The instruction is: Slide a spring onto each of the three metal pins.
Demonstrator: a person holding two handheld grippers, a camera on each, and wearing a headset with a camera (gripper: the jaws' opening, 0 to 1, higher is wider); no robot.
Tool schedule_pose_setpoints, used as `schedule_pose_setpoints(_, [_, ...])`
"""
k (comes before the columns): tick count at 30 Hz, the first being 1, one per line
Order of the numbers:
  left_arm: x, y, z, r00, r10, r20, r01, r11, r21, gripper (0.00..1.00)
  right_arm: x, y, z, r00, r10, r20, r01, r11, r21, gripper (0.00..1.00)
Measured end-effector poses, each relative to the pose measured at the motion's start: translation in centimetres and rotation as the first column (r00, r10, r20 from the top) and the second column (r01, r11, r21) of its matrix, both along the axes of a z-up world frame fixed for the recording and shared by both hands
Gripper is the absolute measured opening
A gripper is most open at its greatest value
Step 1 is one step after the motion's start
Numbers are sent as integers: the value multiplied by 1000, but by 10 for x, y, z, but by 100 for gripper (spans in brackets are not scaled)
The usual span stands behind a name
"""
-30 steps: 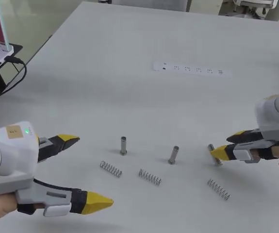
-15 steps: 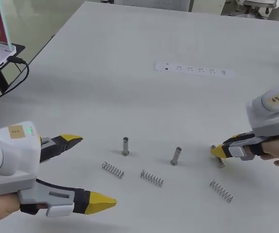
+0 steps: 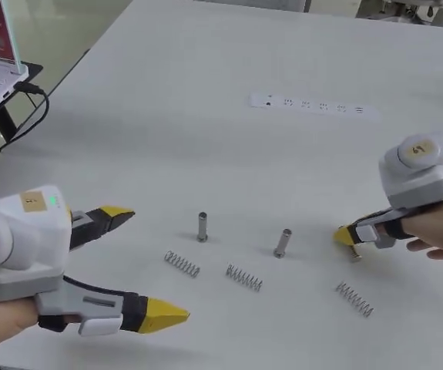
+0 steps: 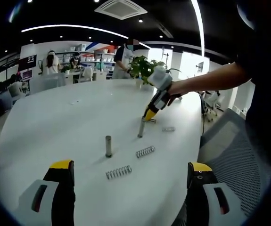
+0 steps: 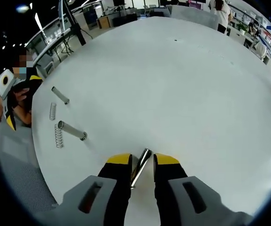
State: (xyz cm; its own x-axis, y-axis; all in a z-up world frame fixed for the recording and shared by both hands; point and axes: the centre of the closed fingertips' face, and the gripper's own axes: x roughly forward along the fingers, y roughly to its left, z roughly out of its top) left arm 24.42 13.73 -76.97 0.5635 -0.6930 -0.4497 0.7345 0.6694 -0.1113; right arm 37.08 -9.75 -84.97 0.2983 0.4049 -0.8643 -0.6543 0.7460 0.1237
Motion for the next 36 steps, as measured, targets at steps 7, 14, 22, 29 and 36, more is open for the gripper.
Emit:
schedule_pose_setpoints(7, [-2, 2, -1, 1000, 4, -4, -4, 1000, -1, 96, 2, -1, -1, 1000, -21, -8, 21, 1000, 0, 9])
schedule_pose_setpoints(14, [-3, 1, -4, 1000, 2, -10, -2, 1000, 0, 96, 4, -4, -2, 997, -72, -17, 72, 997, 1, 6])
schedule_pose_setpoints(22, [-5, -1, -5, 1000, -6, -13, 6, 1000, 4, 96, 5, -8, -2, 994, -104, -13, 104, 995, -9, 5])
schedule_pose_setpoints(29, [-5, 2, -4, 1000, 2, -8, -2, 1000, 5, 96, -6, -11, 3, 992, -123, -8, 123, 992, 26, 5])
schedule_pose_setpoints(36, [-6, -1, -4, 1000, -4, -7, 4, 1000, 7, 96, -12, -14, 13, 992, -125, 13, 124, 991, 53, 5])
